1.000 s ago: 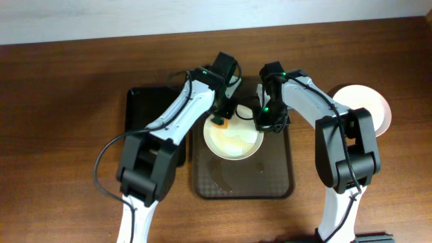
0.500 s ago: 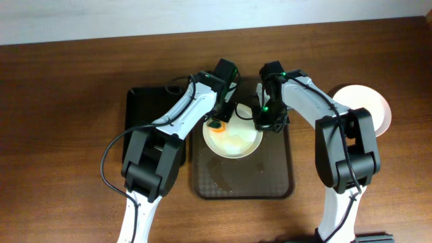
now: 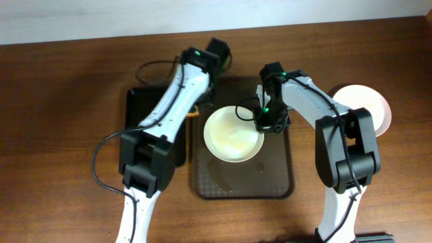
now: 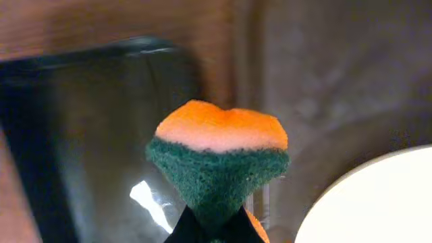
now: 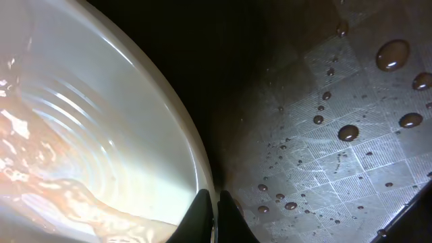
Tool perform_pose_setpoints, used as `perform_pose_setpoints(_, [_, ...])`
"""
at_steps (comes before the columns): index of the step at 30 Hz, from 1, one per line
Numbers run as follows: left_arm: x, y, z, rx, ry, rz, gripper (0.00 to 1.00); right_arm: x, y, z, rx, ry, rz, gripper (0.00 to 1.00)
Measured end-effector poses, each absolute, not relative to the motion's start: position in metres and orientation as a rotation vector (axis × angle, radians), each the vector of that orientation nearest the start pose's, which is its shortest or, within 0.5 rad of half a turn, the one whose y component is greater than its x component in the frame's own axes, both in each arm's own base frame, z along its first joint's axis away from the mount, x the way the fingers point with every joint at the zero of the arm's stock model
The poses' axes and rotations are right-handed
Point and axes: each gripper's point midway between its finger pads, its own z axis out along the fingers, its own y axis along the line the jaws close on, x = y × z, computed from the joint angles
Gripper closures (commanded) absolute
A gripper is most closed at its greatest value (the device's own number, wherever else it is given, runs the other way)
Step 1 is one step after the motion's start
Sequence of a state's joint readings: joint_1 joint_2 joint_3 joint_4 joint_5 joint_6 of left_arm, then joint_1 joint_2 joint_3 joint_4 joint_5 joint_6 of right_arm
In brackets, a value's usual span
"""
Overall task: Clean dirty plates on tray and stack at the side
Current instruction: 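Scrub the stained white plate with the sponge in the left gripper, then return the sponge to the black tray and release it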
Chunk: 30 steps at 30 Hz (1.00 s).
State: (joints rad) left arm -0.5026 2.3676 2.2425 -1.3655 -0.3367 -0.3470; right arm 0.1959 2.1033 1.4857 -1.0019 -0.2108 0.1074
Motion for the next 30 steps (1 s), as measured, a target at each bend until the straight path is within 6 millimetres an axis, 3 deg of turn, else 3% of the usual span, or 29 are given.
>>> perform_pose_setpoints(3, [0.442, -0.157, 0.122, 0.108, 2.943, 0.388, 1.0, 0.362, 0.105, 0.004, -0.14, 3.207, 0.291, 0.76])
perform_pose_setpoints(6, [0.428, -0.126, 0.13, 0.03, 3.036, 0.415, 1.0, 0.36, 0.103, 0.003, -0.143, 3.213, 0.274, 0.68])
perform_pose_setpoints(9, [0.426, -0.095, 0.13, -0.039, 3.091, 0.418, 1.0, 0.36, 0.103, 0.004, -0.144, 3.213, 0.277, 0.69])
perform_pose_setpoints(10, [0.428, -0.085, 0.129, -0.063, 3.097, 0.414, 1.0, 0.36, 0.103, 0.004, -0.144, 3.213, 0.277, 0.77])
perform_pose_setpoints(11, [0.43, -0.075, 0.128, -0.086, 3.105, 0.41, 1.0, 0.36, 0.103, 0.004, -0.143, 3.213, 0.275, 0.78])
perform_pose_setpoints(15, [0.433, -0.068, 0.1, -0.088, 3.122, 0.393, 1.0, 0.361, 0.102, 0.003, -0.143, 3.212, 0.262, 0.78])
perform_pose_setpoints(18, [0.419, -0.065, 0.06, -0.067, 3.189, 0.421, 1.0, 0.361, 0.102, 0.003, -0.143, 3.213, 0.262, 0.8])
perform_pose_setpoints(19, [0.413, -0.063, 0.051, -0.063, 3.215, 0.435, 0.93, 0.361, 0.102, 0.003, -0.142, 3.213, 0.262, 0.83])
perform_pose_setpoints(20, [0.405, -0.06, 0.044, -0.058, 3.243, 0.449, 0.77, 0.361, 0.102, 0.003, -0.144, 3.212, 0.262, 0.89])
perform_pose_setpoints(21, [0.401, -0.059, 0.042, -0.061, 3.26, 0.452, 0.0, 0.361, 0.102, 0.003, -0.145, 3.209, 0.264, 0.92])
perform_pose_setpoints(24, [0.399, -0.056, 0.047, -0.043, 3.281, 0.39, 0.0, 0.365, 0.104, 0.004, -0.141, 3.195, 0.279, 0.96])
perform_pose_setpoints(26, [0.401, -0.058, 0.064, -0.034, 3.261, 0.289, 0.0, 0.365, 0.104, 0.005, -0.135, 3.192, 0.302, 0.96])
perform_pose_setpoints(28, [0.403, -0.059, 0.094, -0.037, 3.192, 0.211, 0.0, 0.367, 0.106, 0.005, -0.135, 3.184, 0.317, 0.96])
perform_pose_setpoints(30, [0.402, -0.059, 0.153, -0.041, 3.051, 0.128, 0.0, 0.372, 0.108, 0.006, -0.137, 3.162, 0.33, 0.96])
